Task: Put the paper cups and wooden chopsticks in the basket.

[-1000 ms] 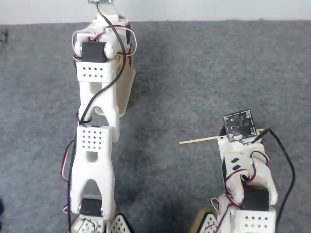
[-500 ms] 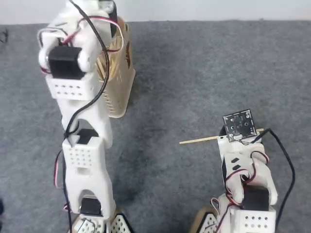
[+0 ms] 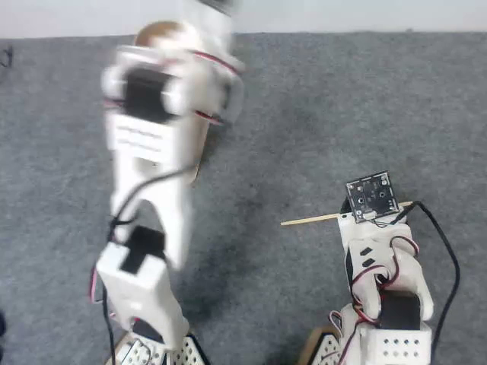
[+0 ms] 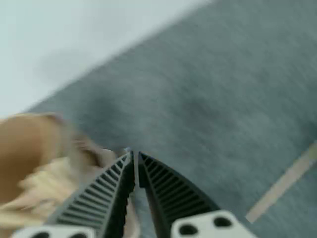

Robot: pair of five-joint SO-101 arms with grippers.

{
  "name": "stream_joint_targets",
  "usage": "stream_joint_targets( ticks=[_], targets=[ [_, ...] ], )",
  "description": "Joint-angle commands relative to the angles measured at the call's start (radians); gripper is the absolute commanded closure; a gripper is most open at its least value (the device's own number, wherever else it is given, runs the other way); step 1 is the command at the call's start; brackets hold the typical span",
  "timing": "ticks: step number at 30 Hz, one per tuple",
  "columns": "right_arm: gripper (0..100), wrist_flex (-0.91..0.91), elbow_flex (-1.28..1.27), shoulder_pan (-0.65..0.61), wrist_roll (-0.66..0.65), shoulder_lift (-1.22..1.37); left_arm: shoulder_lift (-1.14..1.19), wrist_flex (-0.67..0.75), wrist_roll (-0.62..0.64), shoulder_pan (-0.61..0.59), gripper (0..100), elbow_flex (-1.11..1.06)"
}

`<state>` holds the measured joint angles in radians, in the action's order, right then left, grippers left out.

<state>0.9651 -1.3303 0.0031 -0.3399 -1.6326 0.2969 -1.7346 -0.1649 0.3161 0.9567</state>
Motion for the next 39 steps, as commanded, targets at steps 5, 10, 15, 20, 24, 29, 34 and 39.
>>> stream_joint_targets(
  ticks=[5, 10, 15, 20, 24, 29, 34, 39],
  targets=[
    [97.5, -0.012, 0.064, 0.286, -0.002, -0.010, -0.066, 0.117, 0.012, 0.206, 98, -0.366],
    [97.5, -0.018, 0.034, 0.578, -0.006, -0.010, -0.064, 0.227, 0.012, 0.270, 90, -0.562],
    [95.7, -0.021, -0.043, 0.848, -0.051, -0.010, -0.054, 0.384, 0.005, 0.348, 86, -0.766],
    [84.4, -0.021, -0.110, 0.940, -0.198, -0.010, 0.049, 0.465, -0.026, 0.397, 86, -0.839],
    [84.1, -0.021, -0.141, 0.972, -0.229, -0.010, 0.155, 0.488, -0.026, 0.399, 86, -0.808],
    [84.1, -0.067, -0.212, 0.997, -0.262, -0.010, 0.258, 0.480, -0.025, 0.422, 86, -0.699],
    [84.1, -0.174, -0.272, 1.035, -0.308, -0.010, 0.333, 0.479, -0.025, 0.450, 86, -0.618],
    [84.1, -0.174, -0.276, 1.033, -0.311, -0.010, 0.373, 0.479, -0.026, 0.451, 86, -0.552]
  ],
)
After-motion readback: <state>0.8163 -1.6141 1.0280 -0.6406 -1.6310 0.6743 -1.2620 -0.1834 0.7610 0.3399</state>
